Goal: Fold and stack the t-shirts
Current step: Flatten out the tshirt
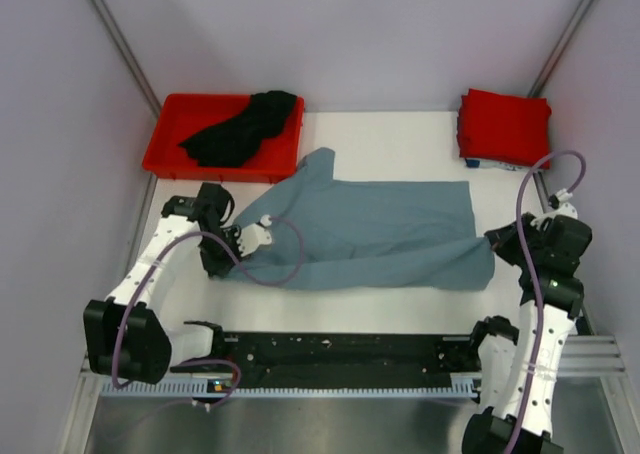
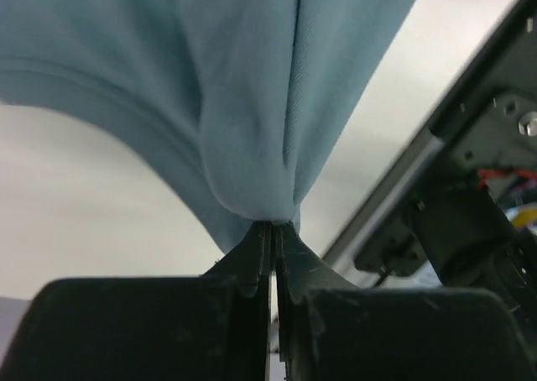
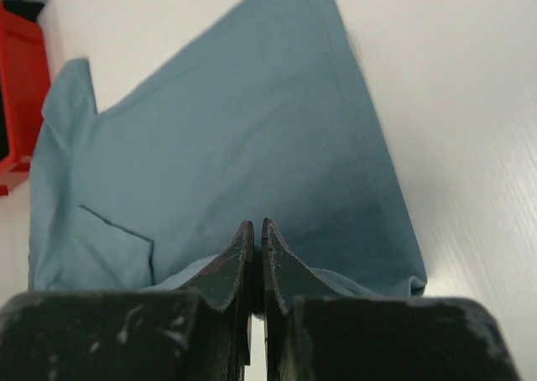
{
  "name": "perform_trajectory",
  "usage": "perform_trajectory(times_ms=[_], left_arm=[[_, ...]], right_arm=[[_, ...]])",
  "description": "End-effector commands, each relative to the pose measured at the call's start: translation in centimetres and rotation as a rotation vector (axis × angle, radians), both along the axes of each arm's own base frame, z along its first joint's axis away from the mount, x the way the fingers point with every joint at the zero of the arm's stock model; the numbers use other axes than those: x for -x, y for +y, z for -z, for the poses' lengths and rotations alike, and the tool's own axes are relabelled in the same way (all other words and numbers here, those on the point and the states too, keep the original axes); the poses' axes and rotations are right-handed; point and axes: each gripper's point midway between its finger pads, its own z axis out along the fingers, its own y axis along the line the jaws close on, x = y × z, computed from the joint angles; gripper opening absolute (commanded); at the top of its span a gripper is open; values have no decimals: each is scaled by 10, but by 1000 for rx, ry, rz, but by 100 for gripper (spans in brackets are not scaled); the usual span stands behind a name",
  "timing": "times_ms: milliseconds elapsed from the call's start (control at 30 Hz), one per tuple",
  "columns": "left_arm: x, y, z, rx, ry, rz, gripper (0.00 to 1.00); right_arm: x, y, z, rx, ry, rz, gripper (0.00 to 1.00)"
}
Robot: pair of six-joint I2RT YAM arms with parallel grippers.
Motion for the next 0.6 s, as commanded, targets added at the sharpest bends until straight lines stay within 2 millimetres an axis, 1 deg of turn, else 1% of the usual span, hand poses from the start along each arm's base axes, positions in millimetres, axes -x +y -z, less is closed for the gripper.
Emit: perform_trajectory(times_ms=[0,33,100,167,233,267,333,367,400,433,467,500,533,567], left_arm=[[50,41,33,-165,143,79,0],[54,45,38,-184,164,83,0],[62,52,44,-213,201,84,0],[64,57,50,-243,222,88,0],[69,59,55,-254,259,100,0],[72,60,57,-256,285,104,10],[76,60,55,-258,323,121,35],[77,61,51,-259,340,135,51],[74,60,44,-253,338,153,65],[68,57,36,-238,326,164,66],[59,50,23,-200,299,171,67],[43,41,7,-164,243,171,68],[30,29,-7,-104,210,173,69],[12,15,-24,-39,152,168,70]], right_arm=[[7,8,13,-65,37,13,0],[8,9,9,-66,36,7,0],[12,3,11,-69,79,54,0],[15,9,18,-104,114,43,0],[19,22,29,-178,145,14,0],[24,27,36,-209,173,6,0],[35,36,51,-249,239,-3,0],[40,41,56,-259,261,-16,0],[45,44,62,-262,286,-24,0],[51,46,68,-262,316,-21,0],[55,47,74,-252,339,-23,0],[59,49,77,-256,358,-25,0],[60,52,78,-265,365,-37,0],[60,52,80,-266,369,-38,0]])
